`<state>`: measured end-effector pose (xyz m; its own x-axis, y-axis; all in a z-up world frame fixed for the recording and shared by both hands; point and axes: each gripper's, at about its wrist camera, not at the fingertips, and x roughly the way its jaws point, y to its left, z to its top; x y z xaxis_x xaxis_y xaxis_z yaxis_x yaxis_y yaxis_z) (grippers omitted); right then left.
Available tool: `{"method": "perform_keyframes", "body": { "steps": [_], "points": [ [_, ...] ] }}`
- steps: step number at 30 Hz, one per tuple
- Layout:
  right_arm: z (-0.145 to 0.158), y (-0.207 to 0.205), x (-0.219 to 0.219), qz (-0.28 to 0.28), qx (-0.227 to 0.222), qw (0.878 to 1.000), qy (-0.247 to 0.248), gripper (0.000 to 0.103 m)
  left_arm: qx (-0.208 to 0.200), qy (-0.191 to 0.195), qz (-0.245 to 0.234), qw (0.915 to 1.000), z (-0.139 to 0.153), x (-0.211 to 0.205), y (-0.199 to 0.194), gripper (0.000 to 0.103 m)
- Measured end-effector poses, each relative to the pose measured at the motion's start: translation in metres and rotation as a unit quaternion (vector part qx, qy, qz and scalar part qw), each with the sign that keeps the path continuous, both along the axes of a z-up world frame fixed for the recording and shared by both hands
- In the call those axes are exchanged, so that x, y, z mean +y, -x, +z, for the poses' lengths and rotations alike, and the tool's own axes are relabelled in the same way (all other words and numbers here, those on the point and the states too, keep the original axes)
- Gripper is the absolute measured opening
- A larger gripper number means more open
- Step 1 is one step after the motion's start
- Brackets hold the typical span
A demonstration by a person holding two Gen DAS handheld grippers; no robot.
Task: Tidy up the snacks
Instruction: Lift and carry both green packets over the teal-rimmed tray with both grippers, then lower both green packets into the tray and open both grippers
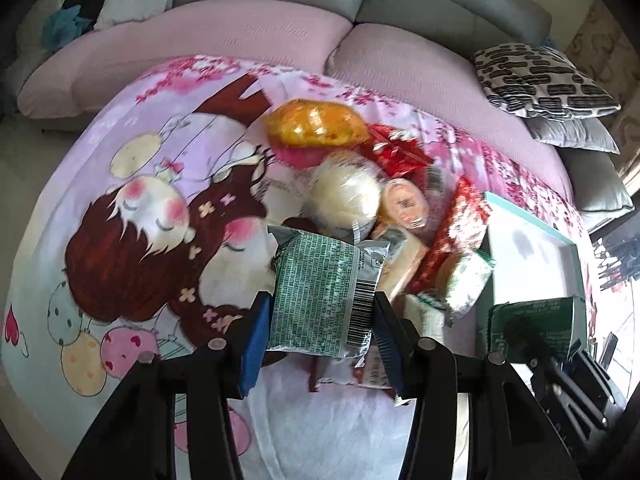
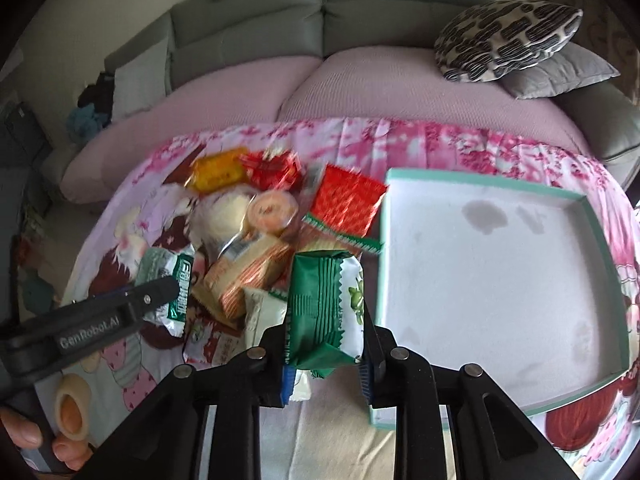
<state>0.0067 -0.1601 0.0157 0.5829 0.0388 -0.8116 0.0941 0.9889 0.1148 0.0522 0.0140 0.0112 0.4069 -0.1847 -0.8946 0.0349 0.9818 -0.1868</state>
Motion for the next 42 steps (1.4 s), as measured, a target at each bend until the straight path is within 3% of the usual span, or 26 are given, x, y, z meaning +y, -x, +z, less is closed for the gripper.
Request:
{"method": "perform_keyframes", "body": {
  "steps": [7,10,20,26,33,42],
  "points": [
    [0.008,-0.005,-0.05,-0.085,-0.009,0.996,0.03,0.026,-0.011,0.028,-0.047,0.9985,0.016,-0.041,-0.013,0.051],
    [0.008,-0.008,-0.081,-0.123,-0.011,0.992,0.016,0.027,-0.016,0.031,-0.089,0.9954,0.022,-0.075,-0.017,0.051],
    [-0.005,-0.018,-0.168,-0.232,0.007,0.972,0.033,0.027,-0.01,-0.002,-0.181,0.9835,0.013,-0.177,-0.038,0.051],
    [-0.011,-0.014,-0.205,-0.279,0.015,0.959,0.055,0.027,0.016,-0.017,-0.202,0.9792,-0.013,-0.222,-0.056,0.051],
    [-0.016,-0.018,-0.229,-0.309,0.025,0.946,0.091,0.027,0.023,-0.038,-0.208,0.9771,-0.028,-0.244,-0.068,0.051],
    [-0.031,-0.028,-0.233,-0.306,0.053,0.943,0.115,0.027,0.029,-0.06,-0.214,0.9745,-0.036,-0.257,-0.076,0.052]
  ]
}}
